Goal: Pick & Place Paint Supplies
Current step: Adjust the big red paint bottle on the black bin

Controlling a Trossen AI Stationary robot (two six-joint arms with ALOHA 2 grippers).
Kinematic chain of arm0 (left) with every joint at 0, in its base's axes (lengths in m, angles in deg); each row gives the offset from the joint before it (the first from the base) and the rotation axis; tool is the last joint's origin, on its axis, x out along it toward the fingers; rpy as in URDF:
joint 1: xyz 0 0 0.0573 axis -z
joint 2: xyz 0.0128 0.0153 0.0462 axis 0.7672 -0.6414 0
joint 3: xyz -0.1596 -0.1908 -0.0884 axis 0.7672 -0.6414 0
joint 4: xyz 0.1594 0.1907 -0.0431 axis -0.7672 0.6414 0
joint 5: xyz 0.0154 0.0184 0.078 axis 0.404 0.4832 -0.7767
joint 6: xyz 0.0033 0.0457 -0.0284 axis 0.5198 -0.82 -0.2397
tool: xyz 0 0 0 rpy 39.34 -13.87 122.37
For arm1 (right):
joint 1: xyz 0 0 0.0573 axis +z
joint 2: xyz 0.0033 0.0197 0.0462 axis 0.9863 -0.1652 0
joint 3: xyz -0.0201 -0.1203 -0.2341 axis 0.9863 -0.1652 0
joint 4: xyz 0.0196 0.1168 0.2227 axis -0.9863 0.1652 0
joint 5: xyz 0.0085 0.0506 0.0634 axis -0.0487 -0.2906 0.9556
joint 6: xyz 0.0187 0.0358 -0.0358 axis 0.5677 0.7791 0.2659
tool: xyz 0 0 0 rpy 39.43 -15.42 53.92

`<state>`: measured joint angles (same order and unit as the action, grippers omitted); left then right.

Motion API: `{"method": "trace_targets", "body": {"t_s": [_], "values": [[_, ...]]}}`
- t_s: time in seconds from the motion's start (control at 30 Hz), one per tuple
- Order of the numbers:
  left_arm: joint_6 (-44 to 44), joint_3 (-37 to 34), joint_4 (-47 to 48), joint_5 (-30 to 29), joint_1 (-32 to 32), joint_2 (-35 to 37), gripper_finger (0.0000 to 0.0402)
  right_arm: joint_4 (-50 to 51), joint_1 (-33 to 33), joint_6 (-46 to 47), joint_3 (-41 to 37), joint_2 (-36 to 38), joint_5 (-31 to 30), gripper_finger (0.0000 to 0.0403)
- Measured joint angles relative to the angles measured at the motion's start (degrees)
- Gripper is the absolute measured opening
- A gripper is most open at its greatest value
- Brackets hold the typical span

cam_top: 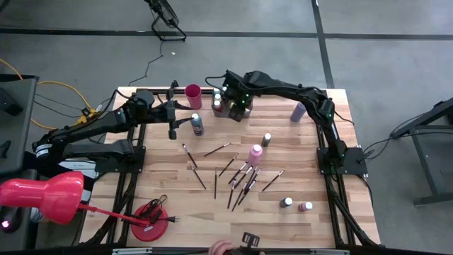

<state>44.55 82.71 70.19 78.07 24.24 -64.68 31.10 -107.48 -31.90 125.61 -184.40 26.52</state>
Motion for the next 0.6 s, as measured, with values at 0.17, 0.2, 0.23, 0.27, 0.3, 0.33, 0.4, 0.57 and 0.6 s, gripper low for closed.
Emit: {"method": "trace_targets", "body": {"t_s": [0.17, 0.2, 0.23, 0.27, 0.3, 0.33, 0.4, 0.57, 0.6], "values": [[0.0, 0.0, 0.0, 0.0, 0.0, 0.0, 0.0152, -3.1, -1.0, 3.1, -3.9, 0.0, -1.5, 0.0147], [0.0, 0.0, 0.0, 0.0, 0.0, 0.0, 0.0152, -3.2, -1.3, 3.9, -4.4, 0.0, -1.5, 0.0157], [0.0, 0.0, 0.0, 0.0, 0.0, 0.0, 0.0152, -3.3, -1.5, 4.8, -4.8, -0.2, -1.7, 0.0168], [0.0, 0.0, 0.0, 0.0, 0.0, 0.0, 0.0152, -3.4, -1.8, 5.5, -5.0, -0.4, -2.1, 0.018], [0.0, 0.0, 0.0, 0.0, 0.0, 0.0, 0.0152, -3.7, -2.1, 6.1, -5.4, -0.5, -2.5, 0.0192], [0.0, 0.0, 0.0, 0.0, 0.0, 0.0, 0.0152, -3.9, -2.3, 6.5, -5.8, -0.5, -2.7, 0.0204], [0.0, 0.0, 0.0, 0.0, 0.0, 0.0, 0.0152, -5.3, -2.7, 7.5, -6.7, -0.5, -2.6, 0.0221], [0.0, 0.0, 0.0, 0.0, 0.0, 0.0, 0.0152, -8.2, -3.5, 7.8, -8.7, -1.0, -2.5, 0.0232], [0.0, 0.0, 0.0, 0.0, 0.0, 0.0, 0.0152, -8.3, -3.5, 7.8, -8.7, -1.3, -2.6, 0.0231]]}}
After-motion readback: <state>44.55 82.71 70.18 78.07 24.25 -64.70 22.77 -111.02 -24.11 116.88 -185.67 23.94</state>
